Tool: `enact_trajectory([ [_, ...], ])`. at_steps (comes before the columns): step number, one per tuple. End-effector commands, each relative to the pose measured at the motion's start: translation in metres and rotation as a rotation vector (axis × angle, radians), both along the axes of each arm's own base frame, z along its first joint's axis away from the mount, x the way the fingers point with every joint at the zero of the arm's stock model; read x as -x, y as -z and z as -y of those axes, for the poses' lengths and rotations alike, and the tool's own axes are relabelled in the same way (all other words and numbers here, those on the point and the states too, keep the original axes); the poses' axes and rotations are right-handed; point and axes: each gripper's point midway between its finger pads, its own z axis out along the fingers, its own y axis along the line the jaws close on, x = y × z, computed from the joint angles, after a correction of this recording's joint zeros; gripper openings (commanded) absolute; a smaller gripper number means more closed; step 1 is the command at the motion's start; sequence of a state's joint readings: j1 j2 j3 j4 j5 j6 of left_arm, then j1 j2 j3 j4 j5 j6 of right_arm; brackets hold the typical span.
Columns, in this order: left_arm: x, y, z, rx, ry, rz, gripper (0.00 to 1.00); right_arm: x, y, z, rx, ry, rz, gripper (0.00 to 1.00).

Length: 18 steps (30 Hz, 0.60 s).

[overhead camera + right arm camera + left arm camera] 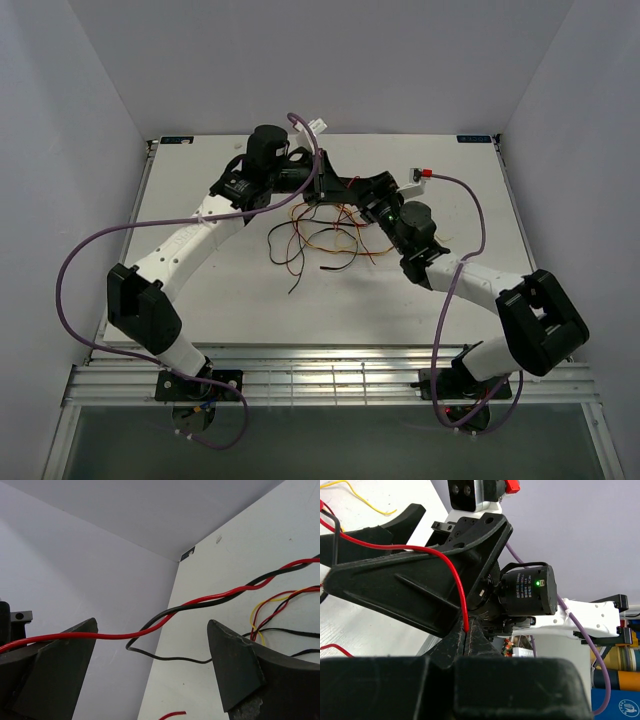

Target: Untangle the cables

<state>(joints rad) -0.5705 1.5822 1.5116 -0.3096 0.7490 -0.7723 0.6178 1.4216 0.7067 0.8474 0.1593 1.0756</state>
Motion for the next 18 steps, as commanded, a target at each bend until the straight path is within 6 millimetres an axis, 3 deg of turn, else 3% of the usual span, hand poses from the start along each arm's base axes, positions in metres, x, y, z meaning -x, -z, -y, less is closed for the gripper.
enact_trajectory([
  [1,0.011,-0.005,0.004,0.019,0.035,-0.003,0.0,-0.009,-0.047,-0.001,-0.109,0.041,0.102,0.96],
  [4,0.012,-0.006,0.006,0.022,0.037,-0.006,0.0,-0.009,-0.048,-0.004,-0.111,0.042,0.105,0.99],
  [11,0.015,-0.01,0.009,0.033,0.037,0.003,0.0,-0.013,-0.039,-0.009,-0.118,0.054,0.085,0.66],
  [18,0.015,-0.012,0.01,0.035,0.031,0.01,0.0,-0.014,-0.033,-0.009,-0.106,0.055,0.077,0.42],
])
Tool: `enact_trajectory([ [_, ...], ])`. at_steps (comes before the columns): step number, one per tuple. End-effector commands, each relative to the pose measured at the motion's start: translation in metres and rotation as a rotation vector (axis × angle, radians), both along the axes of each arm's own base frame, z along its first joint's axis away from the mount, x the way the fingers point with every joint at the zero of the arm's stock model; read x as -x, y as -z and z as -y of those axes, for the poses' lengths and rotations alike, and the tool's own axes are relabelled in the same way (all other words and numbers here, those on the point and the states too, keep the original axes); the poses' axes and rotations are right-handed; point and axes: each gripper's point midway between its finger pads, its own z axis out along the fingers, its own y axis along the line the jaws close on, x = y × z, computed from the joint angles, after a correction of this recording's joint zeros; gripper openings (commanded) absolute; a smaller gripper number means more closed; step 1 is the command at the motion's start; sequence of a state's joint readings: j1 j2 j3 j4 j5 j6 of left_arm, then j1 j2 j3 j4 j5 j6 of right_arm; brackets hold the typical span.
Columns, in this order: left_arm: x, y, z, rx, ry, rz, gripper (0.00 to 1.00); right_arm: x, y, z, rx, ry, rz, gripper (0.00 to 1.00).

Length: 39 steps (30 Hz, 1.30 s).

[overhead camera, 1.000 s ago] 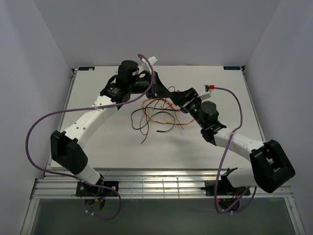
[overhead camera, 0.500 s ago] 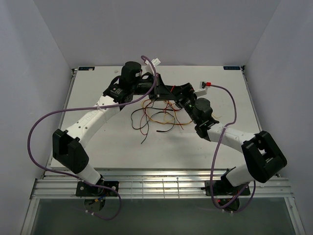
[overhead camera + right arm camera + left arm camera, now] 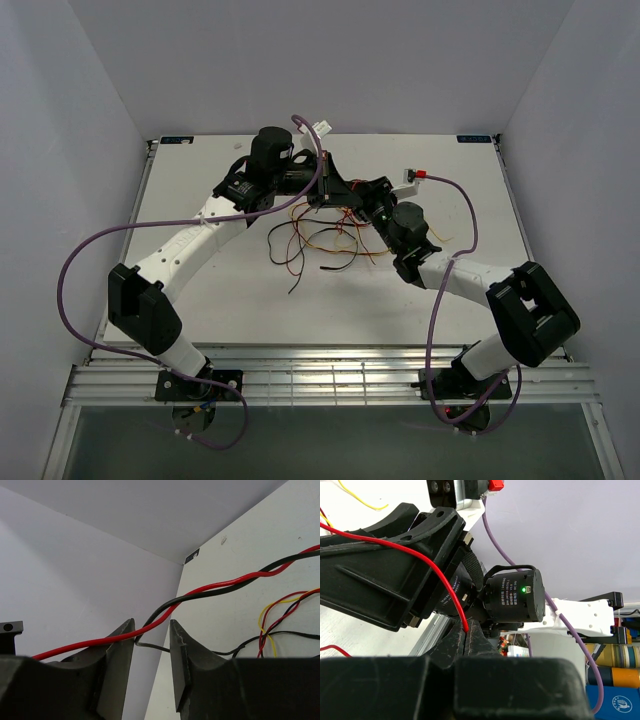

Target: Untangle the cables

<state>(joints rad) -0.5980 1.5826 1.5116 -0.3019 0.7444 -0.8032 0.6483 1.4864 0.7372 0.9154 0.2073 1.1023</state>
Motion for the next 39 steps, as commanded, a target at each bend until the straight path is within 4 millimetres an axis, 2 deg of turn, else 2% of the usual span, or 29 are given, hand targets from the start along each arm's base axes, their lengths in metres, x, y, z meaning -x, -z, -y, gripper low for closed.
enact_trajectory([
  [1,0.005,-0.01,0.001,0.026,0.012,0.037,0.0,-0.007,-0.029,0.004,-0.056,0.047,0.068,0.39],
  [4,0.004,-0.011,0.001,0.026,0.009,0.039,0.0,-0.007,-0.029,0.004,-0.041,0.046,0.076,0.24],
  [5,0.004,-0.011,0.002,0.025,0.008,0.042,0.0,-0.007,-0.029,0.005,-0.033,0.048,0.085,0.12],
  [6,0.003,-0.011,0.002,0.025,0.008,0.042,0.0,-0.007,-0.028,0.004,-0.025,0.046,0.085,0.08],
  [8,0.002,-0.012,0.002,0.025,0.005,0.051,0.0,-0.006,-0.028,0.005,-0.006,0.05,0.087,0.08],
  [13,0.0,-0.016,-0.001,0.018,-0.016,0.077,0.0,-0.004,-0.013,0.013,0.102,0.076,0.096,0.08],
  [14,-0.003,-0.016,-0.001,0.011,-0.034,0.083,0.0,-0.002,-0.017,0.016,0.122,0.084,0.109,0.08],
  [16,-0.009,-0.017,-0.003,-0.005,-0.06,0.099,0.0,0.0,-0.002,0.022,0.231,0.095,0.108,0.08],
  [17,-0.014,-0.014,-0.004,-0.017,-0.082,0.102,0.0,0.004,-0.006,0.029,0.262,0.108,0.125,0.08],
  [19,-0.03,-0.011,-0.011,-0.058,-0.153,0.117,0.0,0.007,-0.001,0.041,0.342,0.145,0.127,0.08],
  [20,-0.042,-0.018,-0.017,-0.064,-0.195,0.139,0.0,0.013,0.01,0.054,0.44,0.166,0.109,0.08],
  [23,-0.079,-0.022,-0.042,-0.127,-0.371,0.213,0.0,0.015,0.025,0.099,0.663,0.313,0.076,0.08],
  [24,-0.087,-0.031,-0.049,-0.132,-0.413,0.24,0.0,0.017,0.048,0.124,0.775,0.383,-0.005,0.08],
  [26,-0.108,-0.039,-0.073,-0.155,-0.51,0.267,0.0,0.021,0.059,0.152,0.899,0.453,-0.058,0.08],
  [27,-0.114,-0.05,-0.08,-0.145,-0.536,0.29,0.0,0.025,0.073,0.18,0.993,0.533,-0.145,0.08],
  [29,-0.128,-0.06,-0.102,-0.155,-0.608,0.323,0.0,0.026,0.078,0.207,1.082,0.609,-0.217,0.08],
  [30,-0.131,-0.074,-0.11,-0.143,-0.635,0.347,0.0,0.025,0.072,0.231,1.119,0.699,-0.264,0.08],
  [31,-0.134,-0.079,-0.118,-0.142,-0.659,0.359,0.0,0.024,0.067,0.242,1.141,0.738,-0.275,0.08],
  [32,-0.14,-0.084,-0.13,-0.149,-0.694,0.373,0.0,0.024,0.062,0.266,1.162,0.833,-0.314,0.08],
  [35,-0.141,-0.102,-0.15,-0.152,-0.759,0.422,0.0,0.015,0.037,0.301,1.171,0.956,-0.351,0.08],
  [36,-0.142,-0.106,-0.156,-0.16,-0.775,0.442,0.0,0.011,0.029,0.318,1.154,1.001,-0.367,0.08],
  [37,-0.142,-0.112,-0.163,-0.16,-0.797,0.457,0.0,0.005,0.009,0.326,1.134,1.044,-0.337,0.08],
  [38,-0.139,-0.12,-0.17,-0.159,-0.819,0.479,0.0,0.002,-0.001,0.339,1.13,1.088,-0.332,0.08],
  [39,-0.14,-0.124,-0.177,-0.17,-0.839,0.499,0.0,-0.001,-0.014,0.344,1.123,1.114,-0.307,0.08],
])
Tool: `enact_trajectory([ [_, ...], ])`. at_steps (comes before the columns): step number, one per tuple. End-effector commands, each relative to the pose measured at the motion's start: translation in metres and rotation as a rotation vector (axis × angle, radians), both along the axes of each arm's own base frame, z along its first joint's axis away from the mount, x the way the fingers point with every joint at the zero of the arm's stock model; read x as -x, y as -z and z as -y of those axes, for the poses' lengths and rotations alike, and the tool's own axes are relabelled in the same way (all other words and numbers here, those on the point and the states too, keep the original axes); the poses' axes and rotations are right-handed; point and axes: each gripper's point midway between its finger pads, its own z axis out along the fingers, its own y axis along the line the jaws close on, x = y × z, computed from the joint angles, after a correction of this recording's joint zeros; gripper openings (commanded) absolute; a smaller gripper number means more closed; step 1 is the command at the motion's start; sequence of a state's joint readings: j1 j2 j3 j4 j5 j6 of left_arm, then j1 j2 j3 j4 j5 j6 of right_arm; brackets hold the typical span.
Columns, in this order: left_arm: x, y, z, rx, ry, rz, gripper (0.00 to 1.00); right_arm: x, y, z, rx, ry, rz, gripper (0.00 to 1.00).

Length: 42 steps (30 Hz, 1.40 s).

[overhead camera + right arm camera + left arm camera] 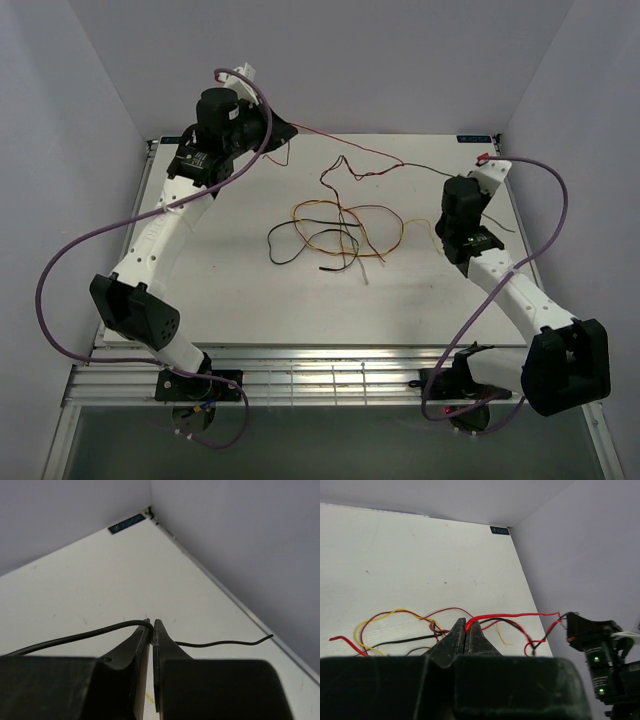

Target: Untangle the cables

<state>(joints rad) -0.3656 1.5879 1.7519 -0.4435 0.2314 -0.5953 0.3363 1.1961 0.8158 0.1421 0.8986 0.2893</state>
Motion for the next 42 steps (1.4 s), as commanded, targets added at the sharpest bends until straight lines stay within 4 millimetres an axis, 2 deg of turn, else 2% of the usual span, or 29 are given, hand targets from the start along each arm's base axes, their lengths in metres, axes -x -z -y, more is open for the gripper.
enact_trajectory([
  [1,0.006,-0.075,-0.057,-0.021,-0.182,0.205,0.0,0.002,-0.063,0.056,0.15,0.199,0.076,0.08],
  [2,0.007,-0.083,-0.064,-0.026,-0.207,0.226,0.0,-0.006,-0.091,0.061,0.148,0.219,0.151,0.08],
  [4,0.004,-0.094,-0.091,-0.047,-0.291,0.254,0.0,-0.014,-0.114,0.067,0.214,0.228,0.144,0.08],
  [5,0.005,-0.104,-0.1,-0.045,-0.313,0.273,0.0,-0.017,-0.145,0.072,0.212,0.234,0.212,0.08],
  [7,0.0,-0.11,-0.127,-0.061,-0.37,0.28,0.0,-0.022,-0.172,0.078,0.237,0.227,0.25,0.08],
  [8,0.002,-0.126,-0.137,-0.059,-0.396,0.311,0.0,-0.023,-0.196,0.083,0.248,0.228,0.288,0.08],
  [9,-0.002,-0.124,-0.147,-0.074,-0.421,0.3,0.0,-0.023,-0.208,0.086,0.255,0.225,0.308,0.08],
  [10,-0.007,-0.127,-0.17,-0.091,-0.495,0.303,0.0,-0.024,-0.218,0.087,0.263,0.224,0.321,0.08],
  [12,-0.008,-0.137,-0.189,-0.096,-0.542,0.317,0.0,-0.019,-0.246,0.094,0.287,0.236,0.359,0.08],
  [13,-0.014,-0.134,-0.206,-0.11,-0.583,0.307,0.0,-0.018,-0.252,0.096,0.295,0.242,0.365,0.08],
  [15,-0.016,-0.135,-0.218,-0.117,-0.613,0.298,0.0,-0.014,-0.267,0.101,0.324,0.251,0.374,0.08],
  [16,-0.019,-0.13,-0.243,-0.121,-0.665,0.282,0.0,-0.012,-0.27,0.103,0.331,0.255,0.376,0.08],
  [20,-0.023,-0.119,-0.26,-0.108,-0.686,0.256,0.0,-0.012,-0.27,0.108,0.35,0.256,0.354,0.08],
  [28,-0.024,-0.098,-0.303,-0.12,-0.78,0.198,0.0,-0.017,-0.249,0.128,0.366,0.281,0.284,0.08],
  [34,-0.03,-0.069,-0.3,-0.136,-0.708,0.141,0.0,-0.036,-0.23,0.116,0.357,0.171,0.241,0.08],
  [38,-0.03,-0.048,-0.316,-0.178,-0.765,0.072,0.0,-0.04,-0.224,0.118,0.369,0.185,0.205,0.08],
  [39,-0.029,-0.046,-0.319,-0.189,-0.77,0.068,0.0,-0.037,-0.222,0.129,0.373,0.205,0.195,0.08],
  [41,-0.028,-0.044,-0.304,-0.216,-0.668,0.086,0.0,-0.046,-0.22,0.112,0.388,0.076,0.214,0.08],
  [42,-0.029,-0.035,-0.292,-0.211,-0.595,0.078,0.0,-0.046,-0.21,0.103,0.371,0.013,0.206,0.08],
])
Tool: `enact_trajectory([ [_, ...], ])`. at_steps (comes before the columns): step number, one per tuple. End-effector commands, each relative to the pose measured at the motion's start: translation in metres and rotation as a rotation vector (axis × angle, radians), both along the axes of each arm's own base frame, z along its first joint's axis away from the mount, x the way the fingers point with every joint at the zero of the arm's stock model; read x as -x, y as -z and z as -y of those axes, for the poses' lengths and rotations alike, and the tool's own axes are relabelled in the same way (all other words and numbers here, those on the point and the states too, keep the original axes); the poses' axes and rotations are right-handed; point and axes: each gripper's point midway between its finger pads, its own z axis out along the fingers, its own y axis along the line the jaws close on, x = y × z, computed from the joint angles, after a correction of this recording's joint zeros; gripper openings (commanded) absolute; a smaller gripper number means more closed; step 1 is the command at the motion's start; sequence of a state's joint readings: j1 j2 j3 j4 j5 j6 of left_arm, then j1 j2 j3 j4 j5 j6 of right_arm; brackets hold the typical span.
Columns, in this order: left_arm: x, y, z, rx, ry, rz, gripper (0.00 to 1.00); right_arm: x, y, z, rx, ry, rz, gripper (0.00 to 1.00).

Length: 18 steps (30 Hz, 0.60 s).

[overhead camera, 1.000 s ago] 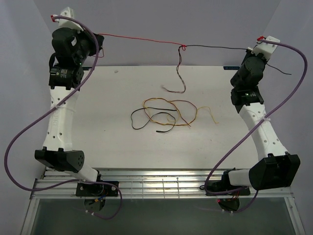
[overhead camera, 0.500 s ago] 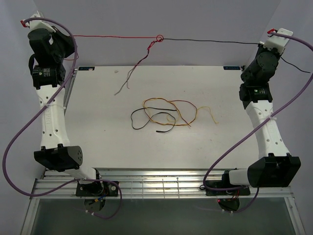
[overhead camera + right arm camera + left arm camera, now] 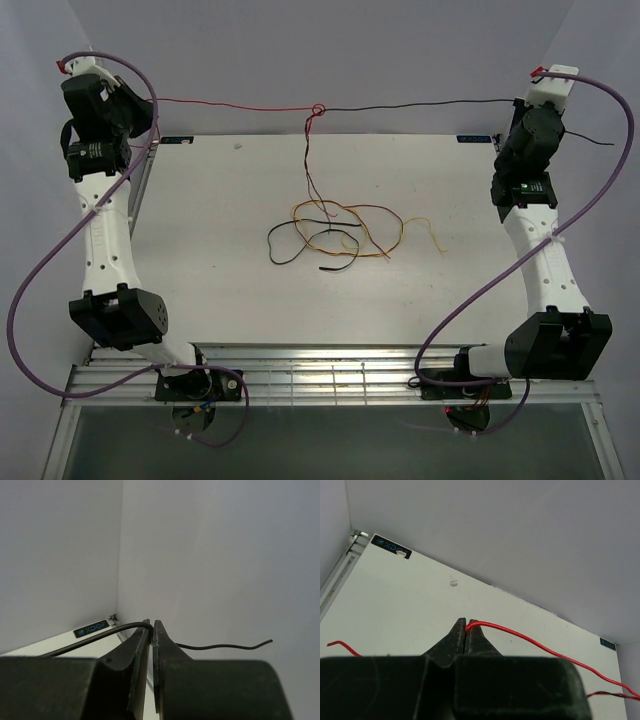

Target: Untangle the cables

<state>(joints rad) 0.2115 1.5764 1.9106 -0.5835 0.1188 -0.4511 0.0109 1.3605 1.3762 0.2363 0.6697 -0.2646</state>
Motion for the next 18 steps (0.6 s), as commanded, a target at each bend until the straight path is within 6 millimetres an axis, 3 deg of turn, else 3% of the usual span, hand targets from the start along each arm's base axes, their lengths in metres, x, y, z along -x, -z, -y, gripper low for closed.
enact_trajectory([
  [1,0.013,0.005,0.027,-0.026,0.212,0.005,0.0,-0.006,0.004,-0.029,0.013,-0.231,-0.004,0.08],
  [2,0.013,0.004,0.041,-0.04,0.305,0.036,0.0,-0.009,0.009,-0.046,0.021,-0.325,-0.023,0.08],
  [3,0.015,0.026,0.061,-0.021,0.403,0.006,0.0,-0.009,0.02,-0.06,0.015,-0.396,-0.04,0.08],
  [4,0.018,0.033,0.076,-0.015,0.469,0.003,0.0,-0.011,0.025,-0.1,0.045,-0.563,-0.053,0.08],
  [6,0.024,0.049,0.116,-0.065,0.594,-0.011,0.0,-0.007,0.032,-0.128,0.061,-0.652,-0.058,0.08],
  [7,0.028,0.07,0.13,-0.072,0.631,-0.053,0.0,-0.005,0.042,-0.157,0.08,-0.734,-0.094,0.08],
  [8,0.031,0.079,0.144,-0.088,0.665,-0.065,0.0,-0.003,0.044,-0.168,0.081,-0.757,-0.102,0.08],
  [9,0.04,0.087,0.177,-0.108,0.76,-0.069,0.0,-0.002,0.045,-0.179,0.075,-0.78,-0.104,0.08],
  [10,0.046,0.102,0.189,-0.109,0.805,-0.092,0.0,0.002,0.038,-0.201,0.078,-0.839,-0.095,0.08],
  [12,0.062,0.112,0.22,-0.121,0.935,-0.085,0.0,0.004,0.035,-0.219,0.062,-0.882,-0.095,0.08],
  [14,0.078,0.132,0.235,-0.144,1.02,-0.103,0.03,0.011,0.02,-0.242,0.049,-0.942,-0.068,0.08],
  [16,0.095,0.142,0.249,-0.182,1.075,-0.098,0.14,0.013,0.013,-0.257,0.033,-0.981,-0.059,0.08],
  [17,0.103,0.162,0.25,-0.178,1.081,-0.137,0.26,0.015,0.0,-0.259,0.013,-0.985,-0.031,0.08],
  [18,0.11,0.171,0.254,-0.182,1.09,-0.154,0.31,0.015,-0.004,-0.262,0.004,-0.992,-0.025,0.08],
])
